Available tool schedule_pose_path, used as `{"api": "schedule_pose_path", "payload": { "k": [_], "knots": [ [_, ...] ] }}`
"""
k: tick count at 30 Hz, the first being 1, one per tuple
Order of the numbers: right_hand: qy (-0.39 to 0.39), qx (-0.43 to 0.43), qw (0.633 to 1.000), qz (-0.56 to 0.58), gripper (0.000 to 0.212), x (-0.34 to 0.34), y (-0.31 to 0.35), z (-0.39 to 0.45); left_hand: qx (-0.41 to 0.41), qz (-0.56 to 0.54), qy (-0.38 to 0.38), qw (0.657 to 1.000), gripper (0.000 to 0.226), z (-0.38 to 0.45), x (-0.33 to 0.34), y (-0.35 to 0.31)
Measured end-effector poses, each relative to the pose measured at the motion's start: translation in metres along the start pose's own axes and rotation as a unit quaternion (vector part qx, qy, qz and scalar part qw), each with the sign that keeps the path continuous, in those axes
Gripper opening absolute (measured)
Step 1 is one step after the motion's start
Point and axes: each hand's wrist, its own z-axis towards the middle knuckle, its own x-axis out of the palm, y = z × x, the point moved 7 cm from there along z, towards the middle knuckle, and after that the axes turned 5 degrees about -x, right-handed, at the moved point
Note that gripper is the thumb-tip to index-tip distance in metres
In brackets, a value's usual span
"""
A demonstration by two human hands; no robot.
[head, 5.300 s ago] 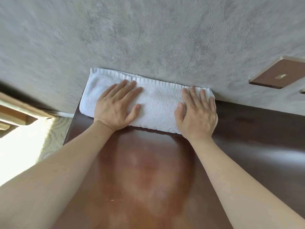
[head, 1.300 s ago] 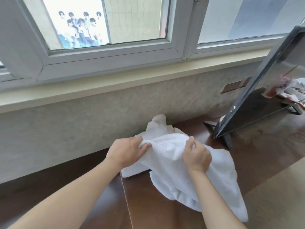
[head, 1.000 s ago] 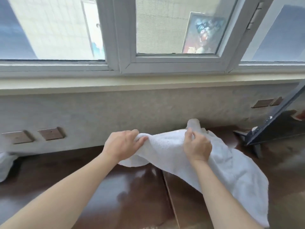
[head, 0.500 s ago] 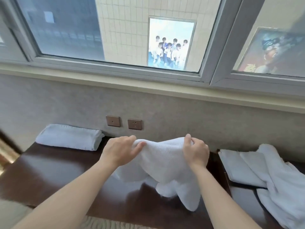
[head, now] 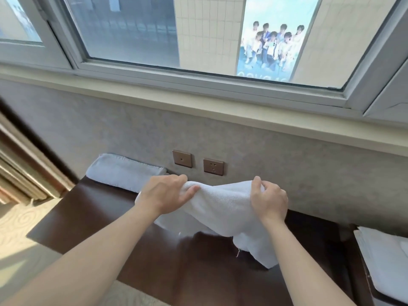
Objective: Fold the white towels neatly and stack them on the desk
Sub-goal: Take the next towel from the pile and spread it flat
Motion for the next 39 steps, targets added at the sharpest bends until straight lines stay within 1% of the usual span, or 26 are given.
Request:
{"api": "schedule_pose_path", "payload": {
  "k": [5, 11, 13, 15, 17, 19, 22, 24, 25, 27, 28, 30, 32, 35, 37, 39],
  "knots": [
    [-0.010, 0.033, 0.999, -0.019, 0.054, -0.019, -0.029, 0.026, 0.039, -0.032, 0.009, 0.999, 0.068, 0.031, 0.019, -0.036],
    [-0.074, 0.052, 0.994, -0.069, 0.052, -0.060, -0.050, 0.043, 0.110, -0.061, -0.019, 0.992, 0.061, 0.070, 0.023, -0.078],
    [-0.089, 0.058, 0.990, -0.095, 0.053, -0.065, -0.050, 0.042, 0.124, -0.084, -0.030, 0.988, 0.056, 0.075, 0.028, -0.081],
    [-0.095, 0.064, 0.987, -0.112, 0.056, -0.060, -0.048, 0.037, 0.153, -0.097, -0.060, 0.982, 0.052, 0.072, 0.035, -0.075],
    [-0.087, 0.074, 0.986, -0.122, 0.054, -0.042, -0.041, 0.028, 0.173, -0.112, -0.069, 0.976, 0.051, 0.067, 0.049, -0.057],
    [-0.064, 0.086, 0.987, -0.123, 0.053, -0.012, -0.034, 0.013, 0.183, -0.112, -0.062, 0.975, 0.052, 0.058, 0.065, -0.030],
    [0.002, 0.085, 0.987, -0.135, 0.051, 0.060, -0.026, -0.017, 0.190, -0.091, -0.058, 0.976, 0.053, 0.033, 0.092, 0.022],
    [0.044, 0.070, 0.985, -0.153, 0.049, 0.117, -0.026, -0.036, 0.177, -0.079, -0.037, 0.980, 0.051, 0.013, 0.122, 0.059],
    [0.075, 0.065, 0.981, -0.168, 0.049, 0.147, -0.027, -0.047, 0.156, -0.075, -0.012, 0.985, 0.052, 0.001, 0.141, 0.078],
    [0.116, 0.062, 0.973, -0.188, 0.049, 0.200, -0.033, -0.069, 0.120, -0.053, 0.060, 0.990, 0.060, -0.027, 0.183, 0.109],
    [0.120, 0.056, 0.973, -0.191, 0.048, 0.222, -0.037, -0.080, 0.110, -0.041, 0.097, 0.988, 0.065, -0.044, 0.203, 0.121],
    [0.133, 0.047, 0.968, -0.207, 0.049, 0.255, -0.045, -0.102, 0.104, -0.025, 0.143, 0.984, 0.069, -0.070, 0.234, 0.138],
    [0.146, 0.054, 0.958, -0.243, 0.052, 0.271, -0.053, -0.120, 0.098, -0.034, 0.169, 0.980, 0.066, -0.084, 0.247, 0.144],
    [0.135, 0.060, 0.956, -0.252, 0.052, 0.269, -0.061, -0.132, 0.089, -0.077, 0.166, 0.979, 0.061, -0.079, 0.248, 0.129],
    [0.156, 0.072, 0.957, -0.233, 0.050, 0.268, -0.063, -0.130, 0.105, -0.105, 0.158, 0.976, 0.059, -0.063, 0.249, 0.099],
    [0.173, 0.084, 0.964, -0.184, 0.043, 0.269, -0.064, -0.124, 0.127, -0.123, 0.153, 0.972, 0.056, -0.050, 0.248, 0.066]
  ]
}}
